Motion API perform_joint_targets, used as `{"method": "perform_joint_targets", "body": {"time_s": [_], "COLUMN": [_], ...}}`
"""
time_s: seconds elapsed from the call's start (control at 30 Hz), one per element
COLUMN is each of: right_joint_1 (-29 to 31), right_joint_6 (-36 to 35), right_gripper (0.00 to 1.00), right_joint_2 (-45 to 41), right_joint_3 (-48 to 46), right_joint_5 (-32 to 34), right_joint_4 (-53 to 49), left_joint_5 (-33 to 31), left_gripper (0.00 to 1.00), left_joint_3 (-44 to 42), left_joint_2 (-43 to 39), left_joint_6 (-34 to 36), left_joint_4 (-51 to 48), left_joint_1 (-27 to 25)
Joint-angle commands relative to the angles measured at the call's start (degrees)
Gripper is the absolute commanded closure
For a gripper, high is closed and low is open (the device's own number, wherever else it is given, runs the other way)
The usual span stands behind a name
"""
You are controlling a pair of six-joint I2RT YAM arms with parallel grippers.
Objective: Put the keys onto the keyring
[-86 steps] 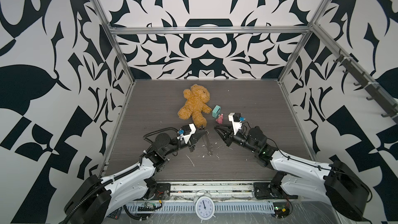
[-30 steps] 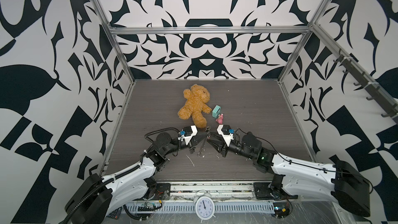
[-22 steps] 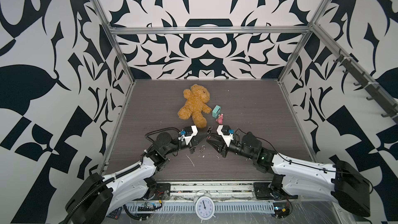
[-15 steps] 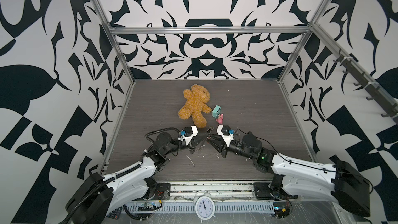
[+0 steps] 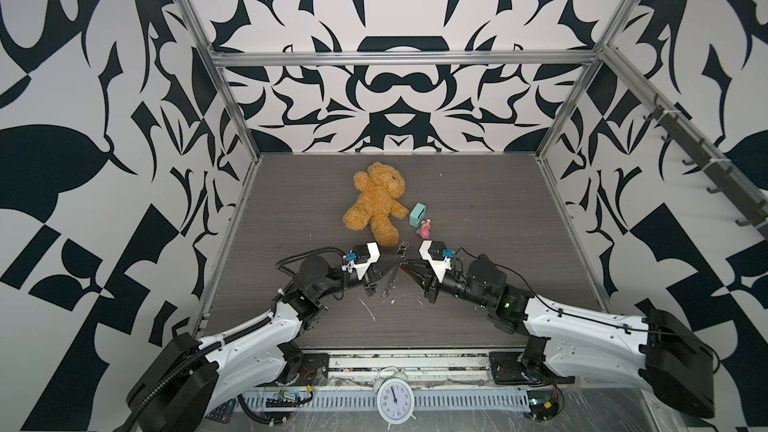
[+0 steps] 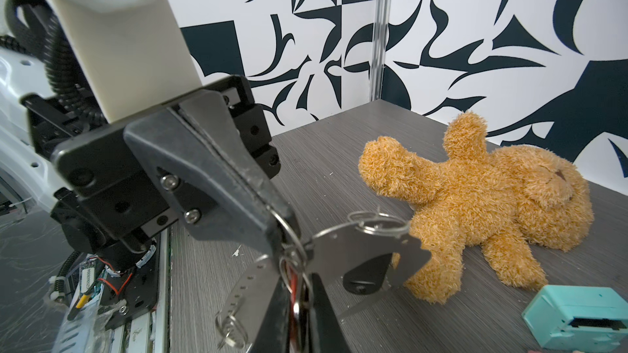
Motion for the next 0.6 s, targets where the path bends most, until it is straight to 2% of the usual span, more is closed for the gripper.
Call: {"method": "perform_joint_targets", "body": {"time_s": [0.0,0.3,0.47,0.57], "right_joint_1": [0.2,0.2,0.2,0.2], "right_joint_6": [-0.1,0.0,0.1,0.1], "right_gripper": [0.88,0.89,0.78,0.76], "right_joint_2": [0.2,0.0,-0.4,-0.4], "right_joint_3": [0.1,-0.4,-0.8,-0.8], "right_joint_5": [0.5,0.2,-0.5,-0.5], "right_joint_4": [3.9,4.9,5.9,6.0], "left_joint_5": [0.3,0.5,1.0,2.2], "left_gripper": [1.00,1.00,1.00,1.00], "left_joint_3": [-0.4,-0.5,-0.3,0.1], "left_joint_2": [-0.6,-0.4,0.0,0.6], "left_joint_6": [-0.7,-0.9,-0.9,-0.9], "left_joint_4": [4.5,5.0,5.0,4.9], "left_joint_1": [-0.1,-0.1,-0.1,-0.1]}}
